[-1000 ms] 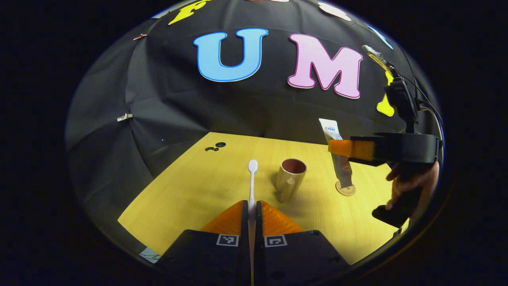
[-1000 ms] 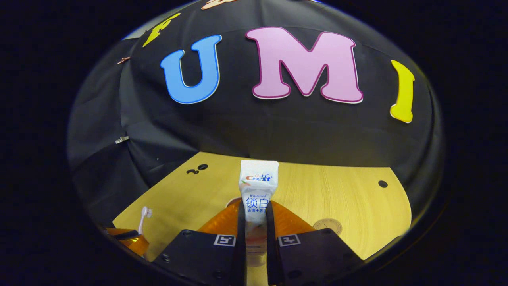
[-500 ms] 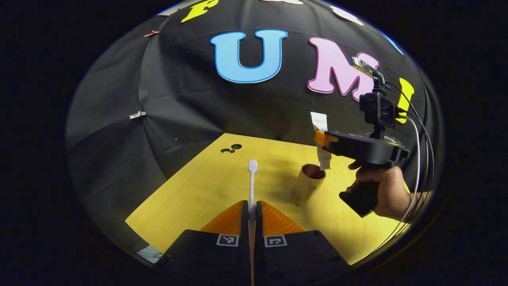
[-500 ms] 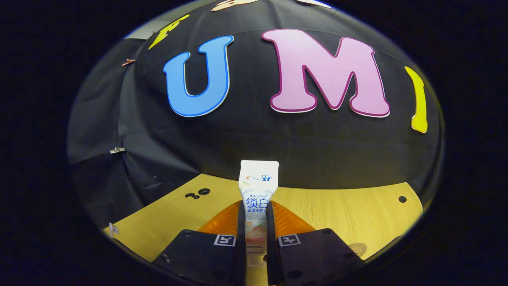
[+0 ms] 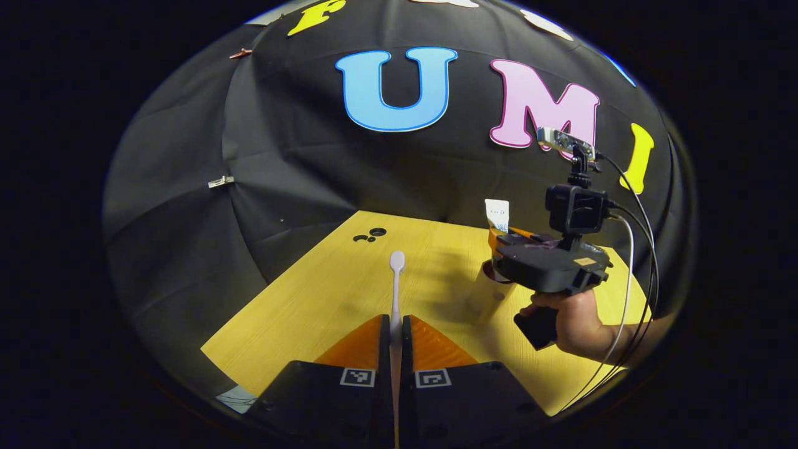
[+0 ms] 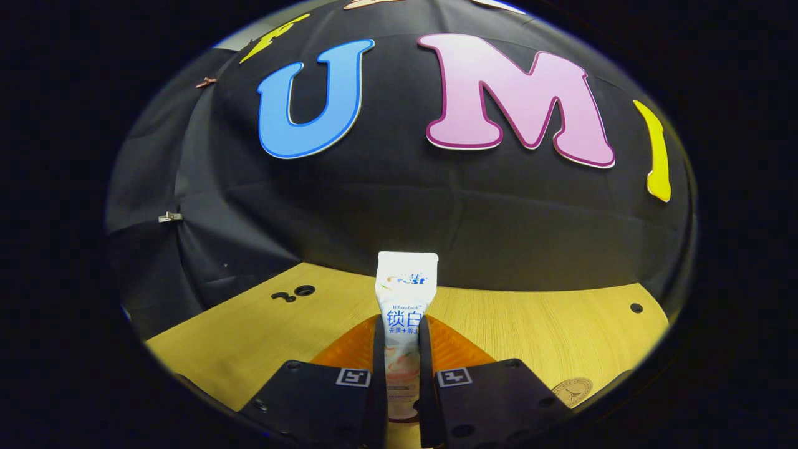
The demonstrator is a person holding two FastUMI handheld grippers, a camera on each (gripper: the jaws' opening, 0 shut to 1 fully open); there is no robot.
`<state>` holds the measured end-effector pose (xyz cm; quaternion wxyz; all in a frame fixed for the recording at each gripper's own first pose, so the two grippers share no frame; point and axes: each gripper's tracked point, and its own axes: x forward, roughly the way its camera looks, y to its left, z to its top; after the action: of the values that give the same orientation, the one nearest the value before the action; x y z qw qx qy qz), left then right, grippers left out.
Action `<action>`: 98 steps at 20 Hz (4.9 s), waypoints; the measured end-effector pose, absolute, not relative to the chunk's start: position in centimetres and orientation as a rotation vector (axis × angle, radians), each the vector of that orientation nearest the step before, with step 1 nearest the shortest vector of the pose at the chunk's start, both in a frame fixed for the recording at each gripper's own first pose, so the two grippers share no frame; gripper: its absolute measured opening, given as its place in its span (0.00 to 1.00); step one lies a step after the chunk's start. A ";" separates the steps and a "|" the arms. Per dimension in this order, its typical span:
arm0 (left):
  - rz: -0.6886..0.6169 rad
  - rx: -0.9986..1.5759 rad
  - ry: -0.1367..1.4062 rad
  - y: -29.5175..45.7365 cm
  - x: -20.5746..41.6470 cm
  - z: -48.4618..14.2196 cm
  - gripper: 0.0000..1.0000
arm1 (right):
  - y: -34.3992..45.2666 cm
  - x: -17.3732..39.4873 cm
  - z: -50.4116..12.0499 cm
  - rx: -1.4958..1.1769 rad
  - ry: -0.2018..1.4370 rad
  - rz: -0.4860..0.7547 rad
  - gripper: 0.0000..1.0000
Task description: Put the toothbrush and toothpaste on the desktop into the cup, then pick up the cup and place it on the coaster on the desktop.
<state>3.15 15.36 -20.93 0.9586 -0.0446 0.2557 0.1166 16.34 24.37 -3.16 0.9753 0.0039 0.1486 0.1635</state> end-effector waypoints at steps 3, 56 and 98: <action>0.237 -0.095 0.519 15.3 3.2 -21.1 0.09 | 24.5 16.2 -4.1 -0.012 0.292 0.325 0.24; -0.011 -0.172 -0.034 1.6 27.3 -18.6 0.09 | -5.1 3.5 -4.2 -0.043 0.517 0.108 0.96; 0.025 -0.033 0.083 4.8 16.6 -16.9 0.90 | -1.1 2.1 1.7 -0.012 0.454 0.151 0.96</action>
<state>16.57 4.77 -16.95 0.9989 -0.0163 0.0417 0.0123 2.07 -1.09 1.74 0.9715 -0.0061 0.2247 0.0747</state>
